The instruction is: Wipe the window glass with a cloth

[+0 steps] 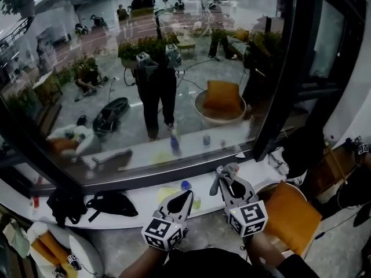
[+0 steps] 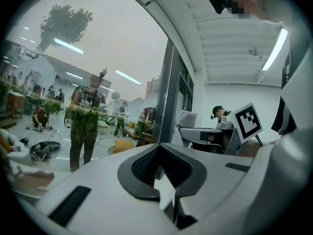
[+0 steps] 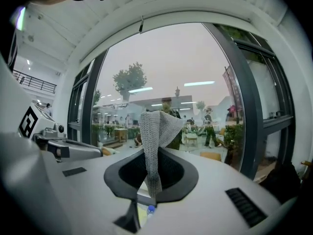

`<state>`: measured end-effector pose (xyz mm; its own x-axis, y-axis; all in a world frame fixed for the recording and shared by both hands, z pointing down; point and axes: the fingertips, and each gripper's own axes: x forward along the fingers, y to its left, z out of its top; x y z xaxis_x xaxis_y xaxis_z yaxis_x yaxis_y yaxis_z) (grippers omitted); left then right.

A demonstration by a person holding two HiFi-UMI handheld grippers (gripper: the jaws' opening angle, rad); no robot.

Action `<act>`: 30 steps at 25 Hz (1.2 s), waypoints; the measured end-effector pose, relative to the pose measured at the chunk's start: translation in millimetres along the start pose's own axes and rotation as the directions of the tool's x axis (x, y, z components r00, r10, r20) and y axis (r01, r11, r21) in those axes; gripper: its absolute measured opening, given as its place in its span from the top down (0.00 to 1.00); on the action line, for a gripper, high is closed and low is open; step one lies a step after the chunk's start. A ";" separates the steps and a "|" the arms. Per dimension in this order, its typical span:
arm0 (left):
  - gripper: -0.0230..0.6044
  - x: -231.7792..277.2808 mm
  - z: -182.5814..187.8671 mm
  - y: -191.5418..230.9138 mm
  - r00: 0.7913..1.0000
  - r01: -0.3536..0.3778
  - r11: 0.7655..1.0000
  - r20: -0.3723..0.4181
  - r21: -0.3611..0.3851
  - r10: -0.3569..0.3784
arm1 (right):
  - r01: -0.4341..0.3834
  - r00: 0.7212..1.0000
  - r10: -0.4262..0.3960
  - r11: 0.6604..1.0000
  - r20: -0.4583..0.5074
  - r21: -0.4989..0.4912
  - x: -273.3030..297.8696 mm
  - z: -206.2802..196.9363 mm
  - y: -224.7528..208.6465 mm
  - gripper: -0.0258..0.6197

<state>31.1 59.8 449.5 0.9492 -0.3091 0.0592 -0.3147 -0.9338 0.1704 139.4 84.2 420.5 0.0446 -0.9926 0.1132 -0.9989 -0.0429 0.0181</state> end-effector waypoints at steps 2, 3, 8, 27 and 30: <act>0.95 0.6 -3.8 -10.5 1.000 -0.004 1.000 -0.002 -0.009 0.004 | -0.005 1.000 0.005 1.000 -0.003 0.006 -11.0 -6.1 -3.0 0.88; 0.95 0.4 -5.9 -14.6 1.000 -0.007 1.000 -0.002 -0.011 0.007 | -0.007 1.000 0.007 1.000 -0.004 0.008 -15.6 -8.1 -4.3 0.88; 0.95 2.0 -15.8 -31.3 1.000 -0.013 1.000 -0.015 -0.010 0.013 | -0.010 1.000 0.011 1.000 -0.005 0.020 -31.8 -13.3 -14.0 0.88; 0.95 13.2 -23.9 -41.9 0.999 -0.020 1.000 -0.034 0.008 0.020 | -0.030 0.999 0.031 0.999 -0.021 0.034 -39.3 -27.2 -21.0 0.88; 0.95 16.4 -25.1 -44.0 0.999 -0.014 1.000 -0.038 0.009 0.014 | -0.022 0.999 0.023 0.999 -0.025 0.041 -40.6 -30.8 -25.6 0.88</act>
<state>60.4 100.3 467.7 0.9440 -0.3149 0.0989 -0.3275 -0.9310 0.1612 163.6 129.1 446.1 0.0217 -0.9901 0.1386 -0.9994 -0.0253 -0.0247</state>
